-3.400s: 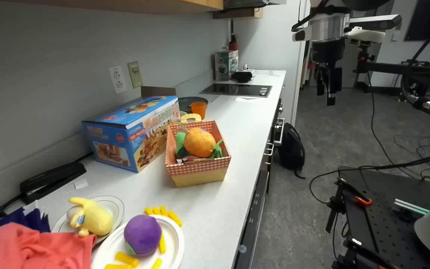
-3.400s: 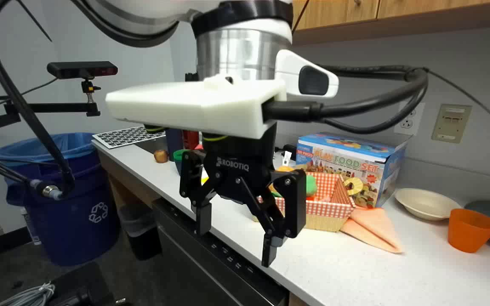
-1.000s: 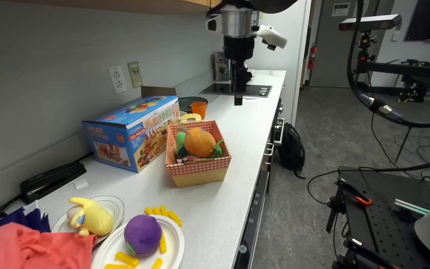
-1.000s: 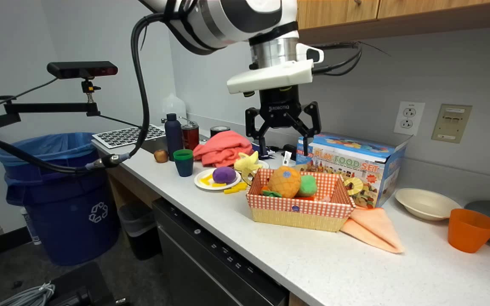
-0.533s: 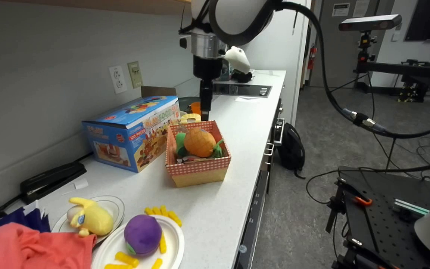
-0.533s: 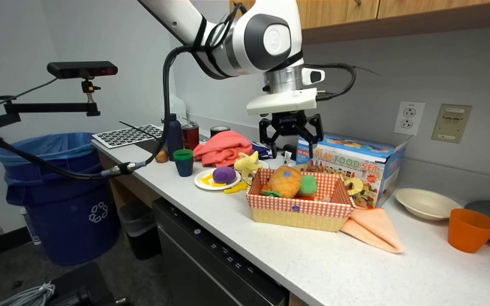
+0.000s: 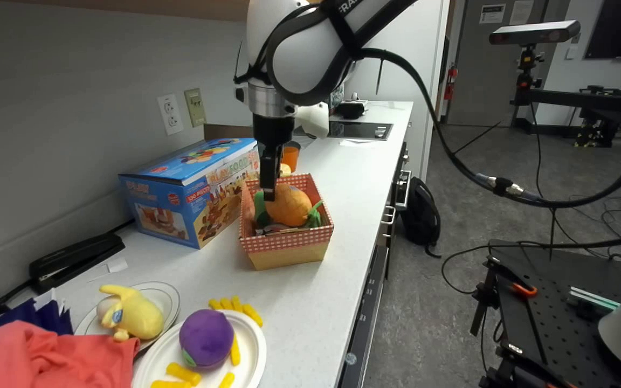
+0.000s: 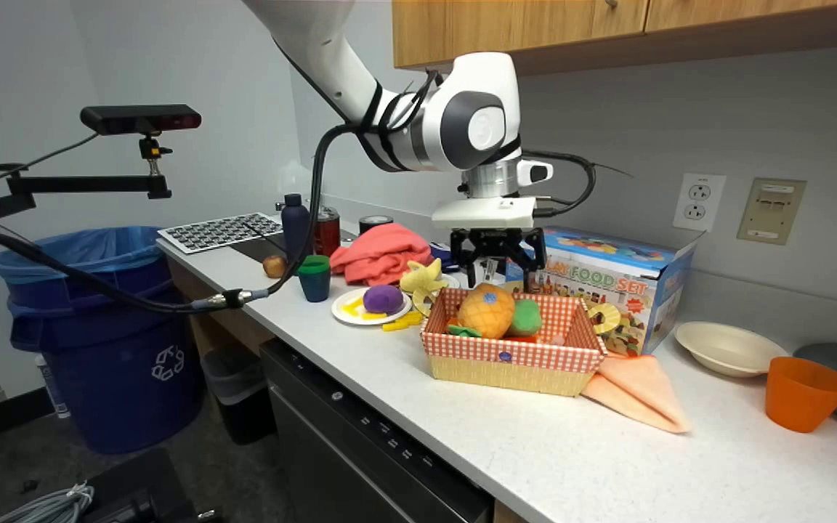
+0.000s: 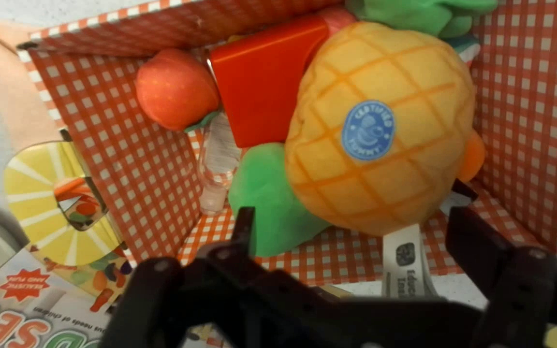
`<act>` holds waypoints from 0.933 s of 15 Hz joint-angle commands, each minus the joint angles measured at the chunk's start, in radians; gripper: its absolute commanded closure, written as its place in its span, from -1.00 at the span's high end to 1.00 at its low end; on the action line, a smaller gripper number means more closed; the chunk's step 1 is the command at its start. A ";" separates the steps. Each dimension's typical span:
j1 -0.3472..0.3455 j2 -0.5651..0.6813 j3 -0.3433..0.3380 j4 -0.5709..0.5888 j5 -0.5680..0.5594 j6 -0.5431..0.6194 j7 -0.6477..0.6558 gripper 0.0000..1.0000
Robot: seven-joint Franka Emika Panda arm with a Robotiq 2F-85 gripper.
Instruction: Put the pineapple plushie on the white plate
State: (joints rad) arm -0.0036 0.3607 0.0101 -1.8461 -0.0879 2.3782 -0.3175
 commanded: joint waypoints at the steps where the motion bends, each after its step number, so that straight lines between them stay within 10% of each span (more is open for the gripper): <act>1: -0.006 0.066 0.014 0.062 0.008 -0.017 0.031 1.00; 8: -0.018 0.094 0.004 0.017 -0.003 -0.008 0.052 1.00; 9: -0.018 0.092 0.002 0.014 -0.005 -0.006 0.057 0.59; 14: 0.005 0.031 -0.013 -0.011 -0.055 -0.025 0.121 -0.15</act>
State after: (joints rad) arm -0.0139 0.4429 0.0078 -1.8350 -0.1124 2.3768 -0.2384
